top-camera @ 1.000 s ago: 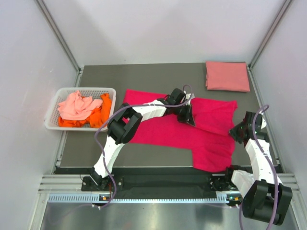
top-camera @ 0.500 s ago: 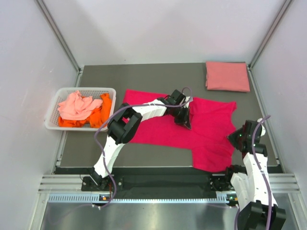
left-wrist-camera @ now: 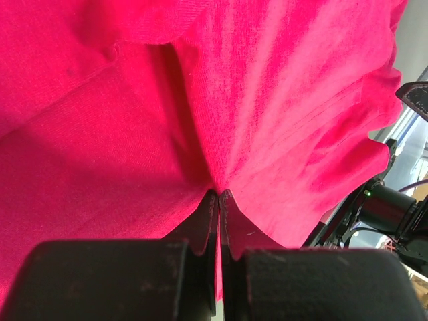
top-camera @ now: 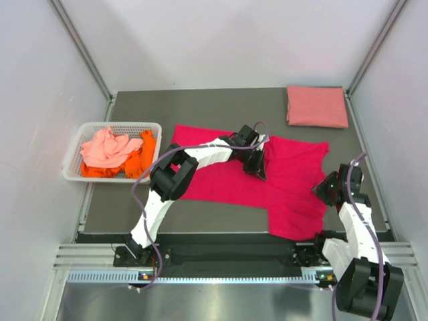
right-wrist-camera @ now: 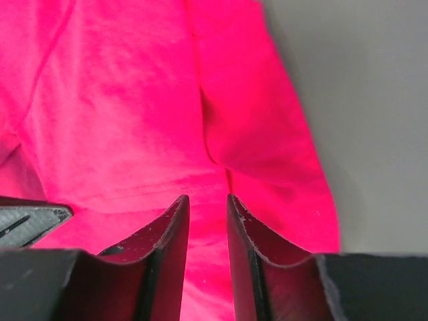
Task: Fold and stack the t-shirts
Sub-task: Fold the tshirt
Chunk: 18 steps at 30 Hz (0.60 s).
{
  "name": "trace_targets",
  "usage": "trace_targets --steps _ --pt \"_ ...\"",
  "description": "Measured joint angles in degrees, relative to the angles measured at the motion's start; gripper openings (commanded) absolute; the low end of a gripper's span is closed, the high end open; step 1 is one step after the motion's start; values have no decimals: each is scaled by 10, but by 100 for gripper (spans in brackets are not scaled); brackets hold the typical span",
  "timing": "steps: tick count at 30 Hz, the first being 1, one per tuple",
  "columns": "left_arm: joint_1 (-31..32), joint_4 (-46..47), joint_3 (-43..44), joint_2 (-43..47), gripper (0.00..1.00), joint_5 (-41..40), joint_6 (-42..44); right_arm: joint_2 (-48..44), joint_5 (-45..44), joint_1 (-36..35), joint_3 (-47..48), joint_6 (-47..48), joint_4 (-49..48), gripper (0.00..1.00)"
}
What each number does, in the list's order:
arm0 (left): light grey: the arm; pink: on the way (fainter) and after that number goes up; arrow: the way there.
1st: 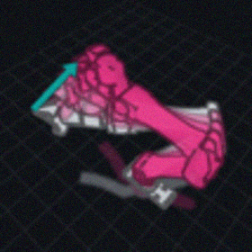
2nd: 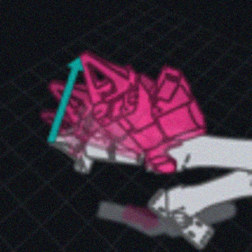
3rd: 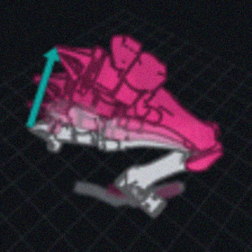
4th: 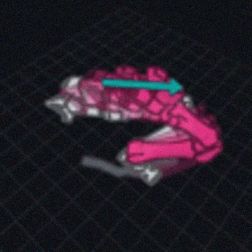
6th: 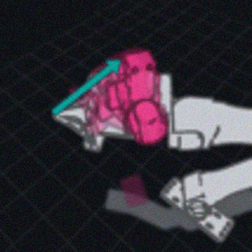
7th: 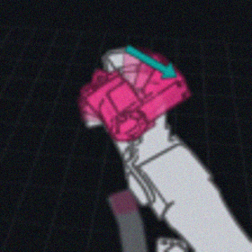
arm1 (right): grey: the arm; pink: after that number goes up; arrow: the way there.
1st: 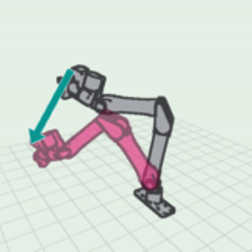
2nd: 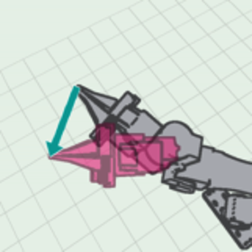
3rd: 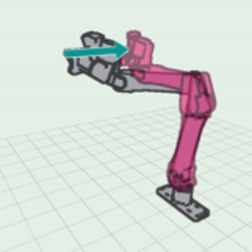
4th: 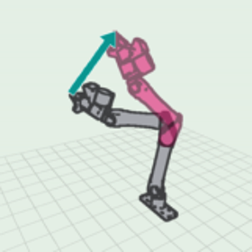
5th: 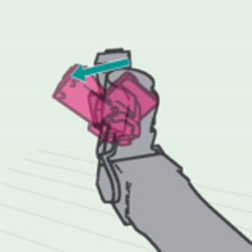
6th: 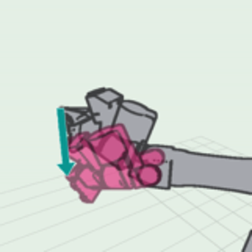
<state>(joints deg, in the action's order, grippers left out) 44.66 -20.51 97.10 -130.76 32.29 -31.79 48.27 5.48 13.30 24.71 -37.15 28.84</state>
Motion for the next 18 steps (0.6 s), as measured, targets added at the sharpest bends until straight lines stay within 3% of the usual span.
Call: trace_targets --steps 18 --pt "0 8 0 0 0 1 -8 47 0 0 -38 -4 -61 28"
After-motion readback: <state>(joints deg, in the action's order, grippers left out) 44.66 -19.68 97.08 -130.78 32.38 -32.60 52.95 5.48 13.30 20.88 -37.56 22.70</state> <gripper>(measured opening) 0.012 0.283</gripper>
